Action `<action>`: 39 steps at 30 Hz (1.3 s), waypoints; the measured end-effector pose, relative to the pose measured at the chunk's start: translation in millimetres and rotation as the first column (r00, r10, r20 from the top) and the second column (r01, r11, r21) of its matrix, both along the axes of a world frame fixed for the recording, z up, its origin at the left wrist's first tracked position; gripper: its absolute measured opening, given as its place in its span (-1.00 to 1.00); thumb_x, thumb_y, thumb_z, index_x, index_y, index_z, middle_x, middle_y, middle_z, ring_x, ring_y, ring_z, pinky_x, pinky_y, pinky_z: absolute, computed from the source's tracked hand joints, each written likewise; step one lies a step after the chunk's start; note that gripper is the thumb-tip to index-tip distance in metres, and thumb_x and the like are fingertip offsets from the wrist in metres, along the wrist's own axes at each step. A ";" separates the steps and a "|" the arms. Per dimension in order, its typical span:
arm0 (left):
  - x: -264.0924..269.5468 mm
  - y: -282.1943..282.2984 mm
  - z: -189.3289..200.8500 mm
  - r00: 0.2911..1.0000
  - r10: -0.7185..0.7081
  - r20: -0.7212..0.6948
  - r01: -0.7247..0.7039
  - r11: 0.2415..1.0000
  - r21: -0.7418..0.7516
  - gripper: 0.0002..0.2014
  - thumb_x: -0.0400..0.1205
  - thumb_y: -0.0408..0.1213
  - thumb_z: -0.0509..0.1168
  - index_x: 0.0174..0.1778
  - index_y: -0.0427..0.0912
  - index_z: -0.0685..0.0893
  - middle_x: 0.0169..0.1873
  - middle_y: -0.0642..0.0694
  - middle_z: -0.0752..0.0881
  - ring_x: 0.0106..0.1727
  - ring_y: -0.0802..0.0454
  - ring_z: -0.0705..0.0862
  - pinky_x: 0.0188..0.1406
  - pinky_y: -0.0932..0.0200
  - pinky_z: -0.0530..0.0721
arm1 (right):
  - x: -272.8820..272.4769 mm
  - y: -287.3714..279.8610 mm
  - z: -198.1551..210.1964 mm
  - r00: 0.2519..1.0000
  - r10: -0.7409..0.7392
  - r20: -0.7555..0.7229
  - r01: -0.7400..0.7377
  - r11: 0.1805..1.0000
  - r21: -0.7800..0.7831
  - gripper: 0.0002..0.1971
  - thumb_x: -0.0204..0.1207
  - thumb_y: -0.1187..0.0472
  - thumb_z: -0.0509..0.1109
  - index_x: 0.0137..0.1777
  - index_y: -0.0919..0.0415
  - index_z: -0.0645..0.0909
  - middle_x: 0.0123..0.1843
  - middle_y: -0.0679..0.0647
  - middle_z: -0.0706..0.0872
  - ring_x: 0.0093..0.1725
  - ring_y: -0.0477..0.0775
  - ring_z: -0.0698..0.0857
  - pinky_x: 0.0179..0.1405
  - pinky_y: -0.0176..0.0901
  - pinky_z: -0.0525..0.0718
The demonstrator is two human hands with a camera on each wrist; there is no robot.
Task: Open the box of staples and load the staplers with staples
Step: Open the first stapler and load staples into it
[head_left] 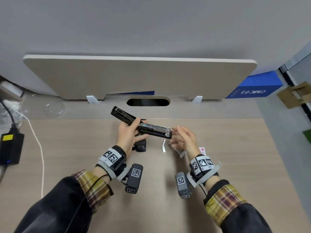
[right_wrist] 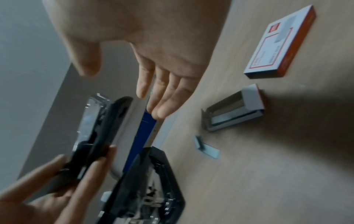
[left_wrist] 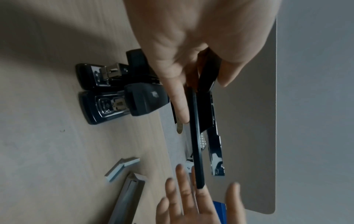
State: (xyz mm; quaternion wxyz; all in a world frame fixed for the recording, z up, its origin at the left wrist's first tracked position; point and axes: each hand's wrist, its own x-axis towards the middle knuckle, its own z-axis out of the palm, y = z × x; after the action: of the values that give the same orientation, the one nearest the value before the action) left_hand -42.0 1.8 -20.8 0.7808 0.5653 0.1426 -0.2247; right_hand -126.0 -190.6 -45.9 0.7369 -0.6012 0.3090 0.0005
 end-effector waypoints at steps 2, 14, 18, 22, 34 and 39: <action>1.9 2.6 -7.6 0.999 0.032 0.008 -0.033 0.999 0.006 -0.89 0.71 -0.28 0.27 0.07 -0.24 0.54 0.13 -0.37 0.76 0.12 -0.26 0.79 -0.01 -0.31 0.79 | 2.7 1.4 -13.5 0.995 -0.036 -0.094 0.024 0.991 -0.132 -0.82 0.61 0.15 0.37 -0.06 0.28 0.66 -0.26 0.20 0.76 -0.42 0.11 0.65 -0.54 -0.20 0.57; 6.6 -9.6 -24.1 0.997 0.050 0.066 -0.054 0.997 0.051 -0.85 0.70 -0.25 0.29 0.08 -0.25 0.55 0.05 -0.31 0.80 0.10 -0.22 0.80 -0.14 -0.11 0.83 | 21.2 22.0 -54.0 0.892 0.177 -0.417 -0.429 0.626 -0.652 -0.76 0.39 0.01 0.45 -0.03 0.11 0.62 -0.13 0.07 0.77 -0.11 0.20 0.71 -0.09 -0.03 0.69; 6.4 -6.9 -24.3 0.996 0.064 0.061 -0.068 0.996 0.058 -0.81 0.70 -0.26 0.30 0.12 -0.29 0.55 0.07 -0.34 0.79 0.10 -0.22 0.80 -0.11 -0.15 0.83 | 24.6 28.5 -64.0 0.849 0.218 -0.480 -0.520 0.502 -0.691 -0.84 0.40 0.07 0.46 -0.09 0.09 0.61 -0.12 0.11 0.76 -0.07 0.23 0.71 -0.19 -0.13 0.57; 4.0 0.2 -24.7 0.996 0.061 0.069 -0.066 0.995 0.073 -0.71 0.69 -0.24 0.31 0.20 -0.39 0.53 0.08 -0.34 0.79 0.11 -0.22 0.80 -0.05 -0.24 0.80 | 23.6 26.2 -64.6 0.884 0.222 -0.412 -0.456 0.605 -0.653 -0.93 0.38 0.15 0.45 -0.25 0.07 0.61 -0.27 0.03 0.73 -0.20 0.17 0.69 -0.21 -0.14 0.59; -1.1 9.5 -21.8 0.995 0.046 0.085 -0.056 0.991 0.120 -0.65 0.69 -0.23 0.31 0.27 -0.41 0.53 0.08 -0.30 0.80 0.13 -0.20 0.79 -0.04 -0.23 0.81 | 5.2 18.6 -51.6 0.985 0.029 -0.172 -0.058 0.984 -0.170 -0.90 0.48 0.48 0.44 -0.15 0.29 0.65 -0.40 0.17 0.68 -0.61 -0.12 0.59 -0.68 -0.31 0.55; -3.2 10.7 -21.7 0.995 0.016 0.098 -0.030 0.989 0.145 -0.71 0.69 -0.28 0.31 0.22 -0.42 0.55 0.07 -0.31 0.80 0.14 -0.21 0.79 -0.05 -0.23 0.81 | 0.3 6.7 -37.3 0.985 -0.143 -0.094 0.141 0.990 -0.028 -0.94 0.54 0.45 0.39 -0.12 0.33 0.64 -0.31 0.27 0.64 -0.51 0.01 0.65 -0.60 -0.28 0.64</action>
State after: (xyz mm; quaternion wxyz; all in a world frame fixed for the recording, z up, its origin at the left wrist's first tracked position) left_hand -45.1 12.4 -42.5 0.7457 0.6295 0.1273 -0.1773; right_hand -125.7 -183.9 -83.2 0.7131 -0.5846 0.3860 -0.0267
